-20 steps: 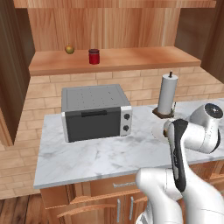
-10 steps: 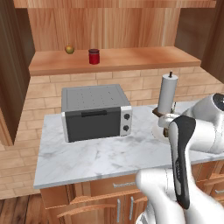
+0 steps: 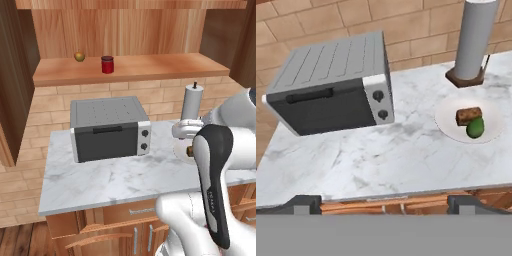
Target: Pick the avocado and bread from the counter and place them on the plate. Then pick the jam from the cabinet and place it next to the plate. Lastly close the cabinet door.
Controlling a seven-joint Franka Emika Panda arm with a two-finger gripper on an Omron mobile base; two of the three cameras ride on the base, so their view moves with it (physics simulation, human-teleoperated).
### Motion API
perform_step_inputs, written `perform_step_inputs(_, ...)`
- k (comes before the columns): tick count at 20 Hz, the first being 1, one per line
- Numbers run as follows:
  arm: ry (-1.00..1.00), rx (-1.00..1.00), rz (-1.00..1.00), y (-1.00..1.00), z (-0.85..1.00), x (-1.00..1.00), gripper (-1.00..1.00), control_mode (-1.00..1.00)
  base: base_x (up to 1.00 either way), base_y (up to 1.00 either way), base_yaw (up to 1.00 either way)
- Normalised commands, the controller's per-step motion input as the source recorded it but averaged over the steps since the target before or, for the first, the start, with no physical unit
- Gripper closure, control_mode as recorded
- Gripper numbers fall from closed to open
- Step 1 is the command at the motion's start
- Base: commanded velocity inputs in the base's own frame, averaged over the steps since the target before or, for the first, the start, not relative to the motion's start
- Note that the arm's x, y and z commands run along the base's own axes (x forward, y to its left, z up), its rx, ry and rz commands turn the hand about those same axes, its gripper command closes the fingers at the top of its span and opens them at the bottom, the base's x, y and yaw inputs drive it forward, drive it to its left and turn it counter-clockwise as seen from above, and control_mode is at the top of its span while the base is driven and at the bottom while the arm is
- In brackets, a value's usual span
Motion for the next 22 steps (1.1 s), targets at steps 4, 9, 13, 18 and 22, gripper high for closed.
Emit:
perform_step_inputs(4,-0.08,-0.03,0.08,0.53,0.59,-0.16,-1.0,-1.0,0.0,0.0,0.0)
perform_step_inputs(9,-0.08,-0.03,0.01,0.58,0.57,-0.01,-1.0,-1.0,0.0,0.0,0.0)
perform_step_inputs(13,-0.1,-0.01,0.0,0.43,0.55,0.0,-1.0,-1.0,0.0,0.0,0.0)
perform_step_inputs(18,-0.07,0.0,0.0,0.31,0.57,0.0,-1.0,-1.0,0.0,0.0,0.0)
perform_step_inputs(22,-0.07,0.0,0.0,0.26,0.56,0.0,-1.0,-1.0,0.0,0.0,0.0)
